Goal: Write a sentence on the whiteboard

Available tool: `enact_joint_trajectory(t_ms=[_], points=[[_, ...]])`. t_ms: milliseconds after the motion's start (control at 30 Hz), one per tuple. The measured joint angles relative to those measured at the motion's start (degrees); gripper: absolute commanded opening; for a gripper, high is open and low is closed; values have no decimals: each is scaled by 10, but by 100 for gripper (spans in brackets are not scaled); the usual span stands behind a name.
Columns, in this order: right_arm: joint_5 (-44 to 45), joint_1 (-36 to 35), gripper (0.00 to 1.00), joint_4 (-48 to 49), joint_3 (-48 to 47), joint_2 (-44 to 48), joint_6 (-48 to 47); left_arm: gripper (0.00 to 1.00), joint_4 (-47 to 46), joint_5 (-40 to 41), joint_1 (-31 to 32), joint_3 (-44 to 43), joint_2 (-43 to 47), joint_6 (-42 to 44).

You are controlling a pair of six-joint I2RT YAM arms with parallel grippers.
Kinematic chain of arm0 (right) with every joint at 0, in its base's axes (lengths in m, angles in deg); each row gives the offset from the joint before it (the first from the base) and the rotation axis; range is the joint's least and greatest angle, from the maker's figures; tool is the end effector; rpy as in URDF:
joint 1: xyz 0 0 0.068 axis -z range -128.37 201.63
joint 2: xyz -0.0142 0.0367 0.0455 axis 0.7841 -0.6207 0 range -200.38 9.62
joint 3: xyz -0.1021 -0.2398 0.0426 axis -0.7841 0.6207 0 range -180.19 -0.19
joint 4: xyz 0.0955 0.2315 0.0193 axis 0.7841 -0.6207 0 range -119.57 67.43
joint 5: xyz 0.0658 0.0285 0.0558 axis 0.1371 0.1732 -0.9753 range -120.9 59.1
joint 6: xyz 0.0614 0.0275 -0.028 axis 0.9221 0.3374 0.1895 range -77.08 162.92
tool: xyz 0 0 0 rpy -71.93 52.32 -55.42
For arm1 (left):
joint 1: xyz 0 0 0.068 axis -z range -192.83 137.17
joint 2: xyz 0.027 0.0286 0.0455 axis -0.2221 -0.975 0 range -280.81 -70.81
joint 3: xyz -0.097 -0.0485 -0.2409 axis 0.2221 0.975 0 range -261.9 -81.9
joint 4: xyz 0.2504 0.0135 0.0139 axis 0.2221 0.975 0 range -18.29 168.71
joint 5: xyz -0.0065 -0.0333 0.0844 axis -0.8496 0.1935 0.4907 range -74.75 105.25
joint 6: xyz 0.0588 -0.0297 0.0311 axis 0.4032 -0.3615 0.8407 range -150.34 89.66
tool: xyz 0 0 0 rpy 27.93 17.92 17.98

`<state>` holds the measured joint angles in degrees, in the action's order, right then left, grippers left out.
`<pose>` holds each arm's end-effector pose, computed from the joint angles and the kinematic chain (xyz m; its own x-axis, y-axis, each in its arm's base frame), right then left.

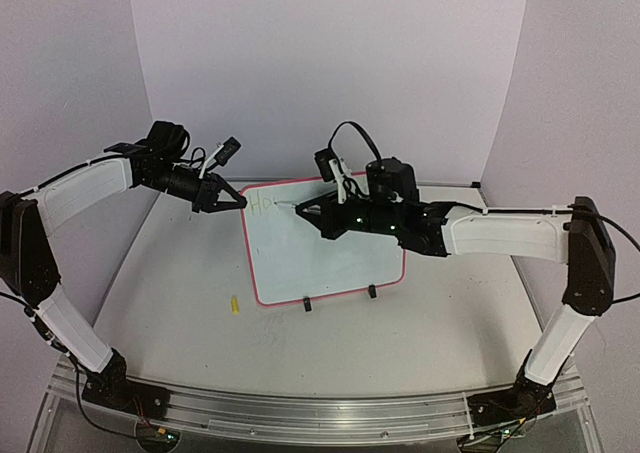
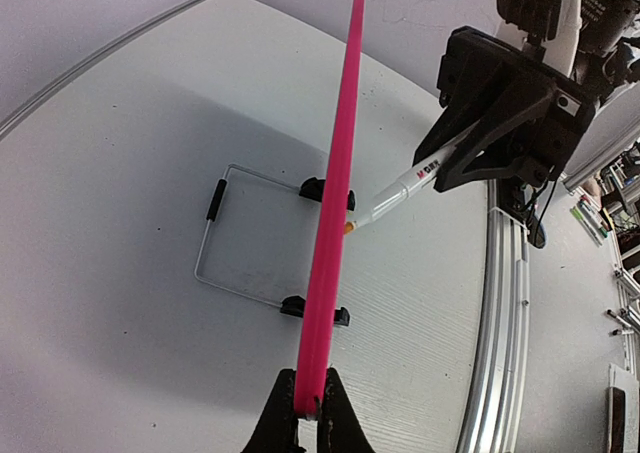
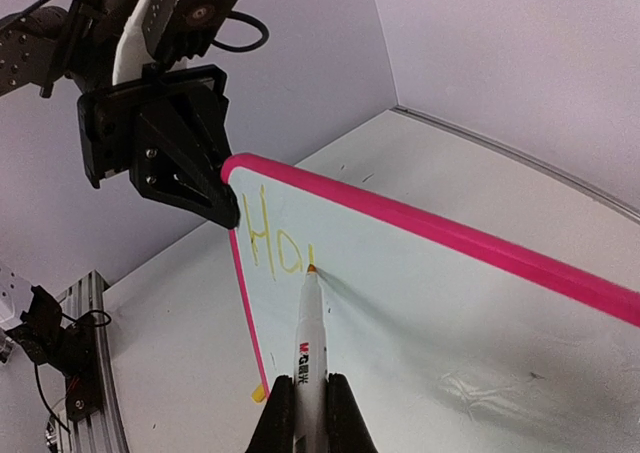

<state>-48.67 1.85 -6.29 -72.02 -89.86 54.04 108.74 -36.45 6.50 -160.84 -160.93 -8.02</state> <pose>0.2609 0.3374 0.2836 -0.3023 -0.0731 -0.9504 -0.8785 0.4082 0.2481 0.3014 -0.1562 0.2989 -0.3855 0.3847 -0.8387 0.9135 0.2871 -0.2882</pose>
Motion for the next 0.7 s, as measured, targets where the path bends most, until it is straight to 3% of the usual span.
enact_joint_trajectory(t_ms=[700], points=[[-37, -14, 0, 31, 38, 9, 22, 0, 0, 3, 1, 0, 1, 0]])
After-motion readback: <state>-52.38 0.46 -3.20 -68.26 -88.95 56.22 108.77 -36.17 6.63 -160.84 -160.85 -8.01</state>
